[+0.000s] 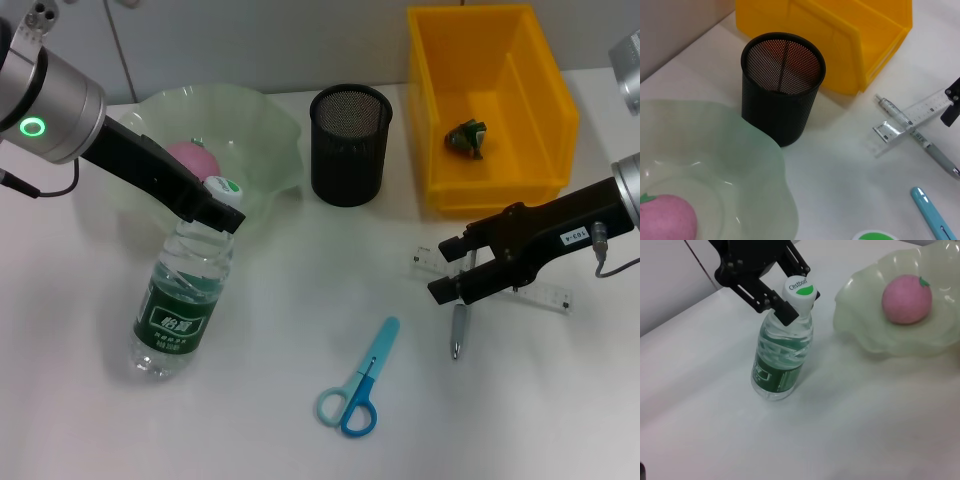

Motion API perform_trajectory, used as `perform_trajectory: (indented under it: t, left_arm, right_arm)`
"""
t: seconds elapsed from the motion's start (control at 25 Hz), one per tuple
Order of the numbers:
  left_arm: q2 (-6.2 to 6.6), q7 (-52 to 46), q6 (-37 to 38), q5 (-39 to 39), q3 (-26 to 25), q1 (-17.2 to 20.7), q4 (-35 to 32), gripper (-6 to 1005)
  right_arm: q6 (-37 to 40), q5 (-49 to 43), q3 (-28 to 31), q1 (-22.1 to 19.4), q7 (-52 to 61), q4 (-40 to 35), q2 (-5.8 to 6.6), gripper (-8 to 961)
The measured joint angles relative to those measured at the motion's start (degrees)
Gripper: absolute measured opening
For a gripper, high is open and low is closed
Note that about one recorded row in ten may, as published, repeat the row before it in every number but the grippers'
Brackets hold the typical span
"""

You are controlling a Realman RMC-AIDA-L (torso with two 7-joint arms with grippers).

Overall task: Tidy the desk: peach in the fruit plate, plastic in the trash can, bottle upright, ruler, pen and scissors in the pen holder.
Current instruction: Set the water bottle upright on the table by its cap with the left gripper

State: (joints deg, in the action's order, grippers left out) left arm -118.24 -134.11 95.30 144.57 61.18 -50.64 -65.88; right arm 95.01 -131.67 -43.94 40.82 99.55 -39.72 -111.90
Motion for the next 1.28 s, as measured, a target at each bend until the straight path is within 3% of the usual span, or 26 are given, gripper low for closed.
perform_trajectory:
  t: [1.28]
  left_arm:
    - [0.12,0.04,2.28,0.01,-0.64,0.20,-3.51,444]
  right_arm:
    - [-0.45,-0.03,0.00,0.60,0.20,-0.09,0.49,792]
